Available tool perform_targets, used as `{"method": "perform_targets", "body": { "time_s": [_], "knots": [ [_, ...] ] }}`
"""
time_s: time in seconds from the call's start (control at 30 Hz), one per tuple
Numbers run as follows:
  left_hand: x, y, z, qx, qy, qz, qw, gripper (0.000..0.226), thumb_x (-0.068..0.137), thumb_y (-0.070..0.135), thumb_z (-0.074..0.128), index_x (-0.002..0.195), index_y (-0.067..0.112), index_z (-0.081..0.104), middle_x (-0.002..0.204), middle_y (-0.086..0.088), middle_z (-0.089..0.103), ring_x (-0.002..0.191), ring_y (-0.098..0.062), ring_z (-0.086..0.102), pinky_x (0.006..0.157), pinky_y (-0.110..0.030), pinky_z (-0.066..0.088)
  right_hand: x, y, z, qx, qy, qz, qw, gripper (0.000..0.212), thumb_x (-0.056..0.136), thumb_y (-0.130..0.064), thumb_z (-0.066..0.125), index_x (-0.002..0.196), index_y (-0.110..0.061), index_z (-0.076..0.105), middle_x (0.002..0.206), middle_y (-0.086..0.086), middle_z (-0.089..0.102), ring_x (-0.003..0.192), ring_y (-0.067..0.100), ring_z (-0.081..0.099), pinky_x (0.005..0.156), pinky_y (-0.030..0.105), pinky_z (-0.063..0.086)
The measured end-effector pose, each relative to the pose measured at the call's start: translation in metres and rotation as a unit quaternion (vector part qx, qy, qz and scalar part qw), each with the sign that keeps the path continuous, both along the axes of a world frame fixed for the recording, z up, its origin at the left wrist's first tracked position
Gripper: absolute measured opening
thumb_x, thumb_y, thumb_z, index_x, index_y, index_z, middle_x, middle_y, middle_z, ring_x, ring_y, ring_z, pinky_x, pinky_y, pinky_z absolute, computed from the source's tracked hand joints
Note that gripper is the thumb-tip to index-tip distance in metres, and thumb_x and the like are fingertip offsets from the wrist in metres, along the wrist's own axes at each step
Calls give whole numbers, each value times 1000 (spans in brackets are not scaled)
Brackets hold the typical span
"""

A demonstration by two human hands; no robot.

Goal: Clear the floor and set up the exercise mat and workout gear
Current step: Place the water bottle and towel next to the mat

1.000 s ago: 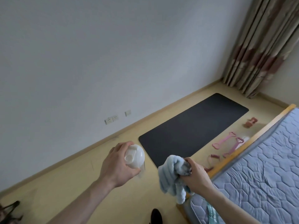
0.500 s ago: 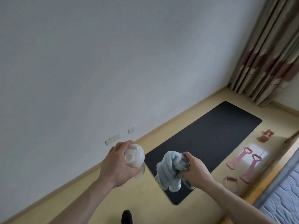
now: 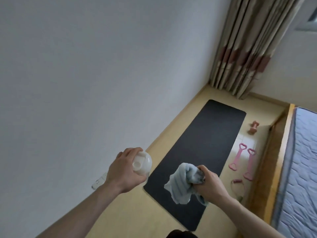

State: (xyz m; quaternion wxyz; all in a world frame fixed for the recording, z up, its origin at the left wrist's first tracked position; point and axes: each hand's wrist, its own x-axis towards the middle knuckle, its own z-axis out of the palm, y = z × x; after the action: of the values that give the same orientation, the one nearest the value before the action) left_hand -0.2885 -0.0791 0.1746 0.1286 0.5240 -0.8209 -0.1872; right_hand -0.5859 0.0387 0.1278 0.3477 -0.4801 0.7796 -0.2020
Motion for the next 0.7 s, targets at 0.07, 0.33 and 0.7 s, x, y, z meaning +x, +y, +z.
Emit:
{"method": "perform_targets", "body": {
  "time_s": [0.07, 0.33, 0.7],
  "knots": [
    [-11, -30, -5, 7, -2, -21, 1000, 88, 59, 63, 79, 135, 48, 36, 132, 27, 41, 113, -7, 48, 85, -24, 53, -10, -12, -6, 5, 12, -20, 1000, 29, 75, -22, 72, 89, -39, 53, 77, -12, 68, 64, 1, 63, 53, 17, 48],
    [-79, -143, -22, 12, -13, -78, 997, 91, 58, 63, 82, 135, 47, 36, 135, 24, 44, 110, -8, 51, 84, -24, 55, -61, -85, -39, -8, -4, -100, 995, 20, 75, -24, 65, 86, -38, 55, 73, -15, 68, 64, 0, 63, 54, 19, 47],
    [-157, -231, -26, 13, -41, -147, 988, 92, 59, 61, 83, 137, 44, 38, 136, 19, 48, 110, -9, 52, 83, -22, 53, -124, -131, -51, -3, 7, -177, 984, 27, 69, -30, 71, 90, -35, 54, 78, -14, 68, 70, 5, 65, 65, 34, 59]
  ]
}}
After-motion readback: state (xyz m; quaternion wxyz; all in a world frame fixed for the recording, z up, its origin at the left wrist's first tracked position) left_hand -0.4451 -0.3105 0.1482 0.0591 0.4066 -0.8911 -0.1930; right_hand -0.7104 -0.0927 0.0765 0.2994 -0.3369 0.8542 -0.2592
